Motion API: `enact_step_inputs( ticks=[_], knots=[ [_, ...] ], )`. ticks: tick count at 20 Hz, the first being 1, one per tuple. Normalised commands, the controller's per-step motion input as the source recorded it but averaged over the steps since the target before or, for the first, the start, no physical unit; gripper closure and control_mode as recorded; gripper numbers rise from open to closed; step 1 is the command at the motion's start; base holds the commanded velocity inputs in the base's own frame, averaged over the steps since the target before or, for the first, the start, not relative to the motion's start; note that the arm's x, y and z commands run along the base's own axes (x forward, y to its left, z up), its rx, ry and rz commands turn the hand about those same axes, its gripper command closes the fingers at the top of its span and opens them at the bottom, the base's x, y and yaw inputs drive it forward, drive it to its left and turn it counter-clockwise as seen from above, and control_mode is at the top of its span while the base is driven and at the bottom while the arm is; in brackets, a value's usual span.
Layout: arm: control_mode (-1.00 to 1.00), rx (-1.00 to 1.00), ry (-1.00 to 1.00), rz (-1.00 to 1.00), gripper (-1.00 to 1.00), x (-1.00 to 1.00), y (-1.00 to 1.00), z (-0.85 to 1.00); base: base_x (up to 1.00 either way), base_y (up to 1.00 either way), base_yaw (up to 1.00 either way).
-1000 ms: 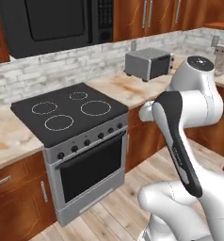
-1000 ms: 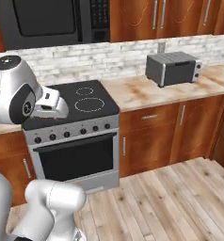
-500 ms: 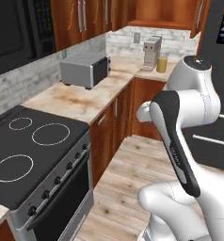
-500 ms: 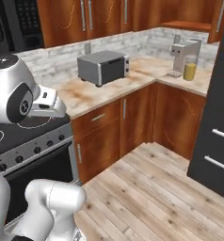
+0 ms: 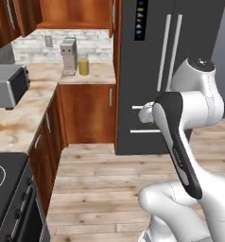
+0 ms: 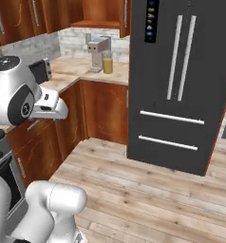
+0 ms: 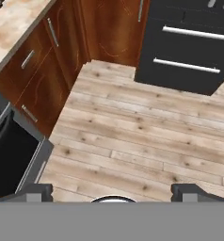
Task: There is a tray on the dining counter. Grab the cup, mug, and pitcher and place them on the tray. The pitcher may be placed next to the tray if it cannot fit the tray.
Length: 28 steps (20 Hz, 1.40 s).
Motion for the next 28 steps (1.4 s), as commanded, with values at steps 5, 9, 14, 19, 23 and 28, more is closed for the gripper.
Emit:
enact_step_inputs(
  ticks=[5,9,14,19,23,28],
  knots=[
    [1.00,0.00,0.00,0.00,-1.00,0.00,0.00,0.00,0.78,0.38,-0.33],
    [1.00,0.00,0.00,0.00,-1.00,0.00,0.00,0.00,0.90,0.44,-0.19],
    [1.00,0.00,0.00,0.00,-1.00,0.00,0.00,0.00,0.88,0.43,-0.13],
    [1.00,0.00,0.00,0.00,-1.00,0.00,0.00,0.00,0.88,0.50,-0.13],
    [1.00,0.00,0.00,0.00,-1.00,0.00,0.00,0.00,0.84,0.67,-0.15],
    [1.00,0.00,0.00,0.00,-1.00,0.00,0.00,0.00,0.77,0.61,-0.14]
  ],
)
